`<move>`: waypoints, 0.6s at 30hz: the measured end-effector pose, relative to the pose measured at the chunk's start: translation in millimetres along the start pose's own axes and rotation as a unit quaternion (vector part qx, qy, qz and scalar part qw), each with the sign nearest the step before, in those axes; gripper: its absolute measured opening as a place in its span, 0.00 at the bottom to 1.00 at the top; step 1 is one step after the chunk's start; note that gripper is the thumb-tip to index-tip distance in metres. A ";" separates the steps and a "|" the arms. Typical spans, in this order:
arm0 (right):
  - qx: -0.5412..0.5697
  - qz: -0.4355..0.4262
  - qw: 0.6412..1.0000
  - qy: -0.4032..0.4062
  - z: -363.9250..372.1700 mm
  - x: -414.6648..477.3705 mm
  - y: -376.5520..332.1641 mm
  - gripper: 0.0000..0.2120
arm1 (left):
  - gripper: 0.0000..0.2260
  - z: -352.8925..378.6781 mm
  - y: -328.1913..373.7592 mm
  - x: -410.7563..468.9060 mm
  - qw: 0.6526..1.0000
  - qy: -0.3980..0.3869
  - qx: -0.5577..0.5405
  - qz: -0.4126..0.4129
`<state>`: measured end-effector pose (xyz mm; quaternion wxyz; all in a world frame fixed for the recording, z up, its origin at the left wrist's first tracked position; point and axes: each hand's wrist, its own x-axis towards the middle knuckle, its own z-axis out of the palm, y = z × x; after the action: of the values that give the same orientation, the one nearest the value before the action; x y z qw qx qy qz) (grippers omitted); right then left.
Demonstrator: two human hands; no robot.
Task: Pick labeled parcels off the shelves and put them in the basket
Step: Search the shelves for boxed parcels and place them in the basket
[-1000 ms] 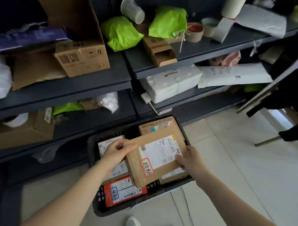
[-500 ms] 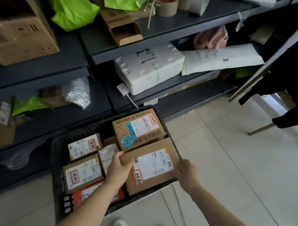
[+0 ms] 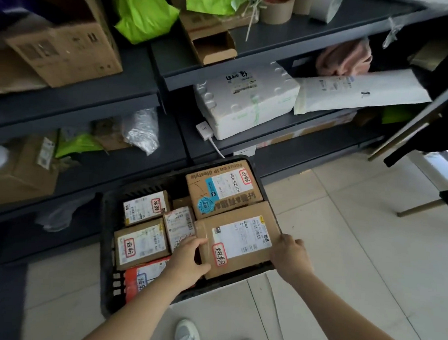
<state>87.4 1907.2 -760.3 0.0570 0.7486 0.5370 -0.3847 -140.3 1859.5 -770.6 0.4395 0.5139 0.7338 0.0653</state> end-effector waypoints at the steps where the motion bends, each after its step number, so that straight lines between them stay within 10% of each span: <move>1: -0.028 0.000 1.000 0.003 -4.0 -4.1 -4.2 0.17 | 0.27 -5.4 0.6 -6.6 1.000 0.012 0.020 0.011; 9: -0.210 -0.211 0.954 -0.022 -38.6 -67.6 -121.6 0.26 | 0.19 -114.8 -22.1 -120.4 0.938 0.186 0.291 0.042; 18: -0.294 -0.524 0.799 0.025 -18.9 -257.1 -346.9 0.26 | 0.20 -281.7 -116.6 -336.4 0.849 0.372 0.357 -0.118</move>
<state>-229.8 1865.7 -469.6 0.0511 0.3097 0.9358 -0.1604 -393.4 1632.7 -469.5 -0.0759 0.4819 0.8704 -0.0673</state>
